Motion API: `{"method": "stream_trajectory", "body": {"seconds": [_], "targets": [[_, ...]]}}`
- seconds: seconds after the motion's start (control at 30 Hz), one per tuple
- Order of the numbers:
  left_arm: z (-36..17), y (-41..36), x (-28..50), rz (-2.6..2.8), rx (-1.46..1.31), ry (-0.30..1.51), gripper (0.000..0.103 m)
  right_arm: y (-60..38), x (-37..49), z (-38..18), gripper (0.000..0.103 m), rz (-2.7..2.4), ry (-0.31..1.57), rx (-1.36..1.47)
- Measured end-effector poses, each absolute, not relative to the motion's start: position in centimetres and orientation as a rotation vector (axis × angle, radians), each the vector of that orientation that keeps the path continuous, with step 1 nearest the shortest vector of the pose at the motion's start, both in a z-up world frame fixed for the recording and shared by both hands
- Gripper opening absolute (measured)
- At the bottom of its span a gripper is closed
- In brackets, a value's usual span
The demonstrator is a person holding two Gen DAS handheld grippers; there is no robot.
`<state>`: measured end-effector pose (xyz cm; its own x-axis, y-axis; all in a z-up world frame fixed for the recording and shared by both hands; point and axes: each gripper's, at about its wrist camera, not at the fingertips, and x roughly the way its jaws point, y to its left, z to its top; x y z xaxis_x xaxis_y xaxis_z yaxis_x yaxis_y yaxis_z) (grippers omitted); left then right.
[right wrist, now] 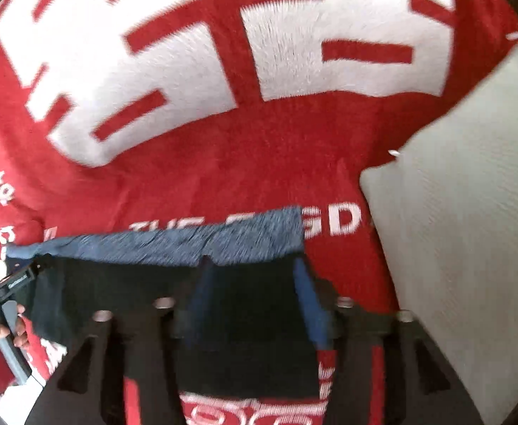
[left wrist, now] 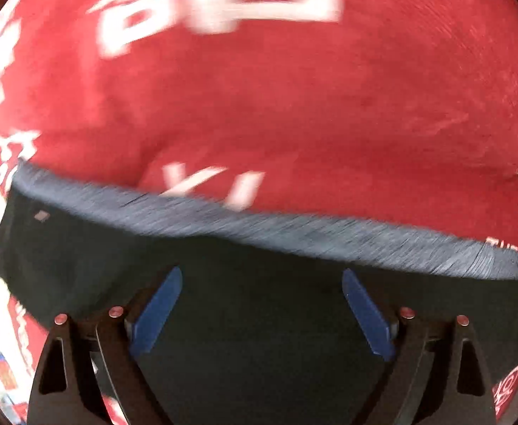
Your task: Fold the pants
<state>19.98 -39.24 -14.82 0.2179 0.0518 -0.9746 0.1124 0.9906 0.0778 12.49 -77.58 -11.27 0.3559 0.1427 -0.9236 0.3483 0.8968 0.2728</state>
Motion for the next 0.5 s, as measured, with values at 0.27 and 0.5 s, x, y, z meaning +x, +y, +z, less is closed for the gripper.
{"method": "stream_trajectory", "body": {"seconds": [0.27,0.5], "targets": [[-12.8,-32.8,14.4,-0.01,0.083,1.399,0.093,-69.4,7.2,-10.5,0.057,0.095,1.216,0.691],[-12.7,-28.1,14.1,-0.061,0.13,1.352,0.093,-54.6,8.2,-13.4,0.057,0.31,1.213,0.862]]}}
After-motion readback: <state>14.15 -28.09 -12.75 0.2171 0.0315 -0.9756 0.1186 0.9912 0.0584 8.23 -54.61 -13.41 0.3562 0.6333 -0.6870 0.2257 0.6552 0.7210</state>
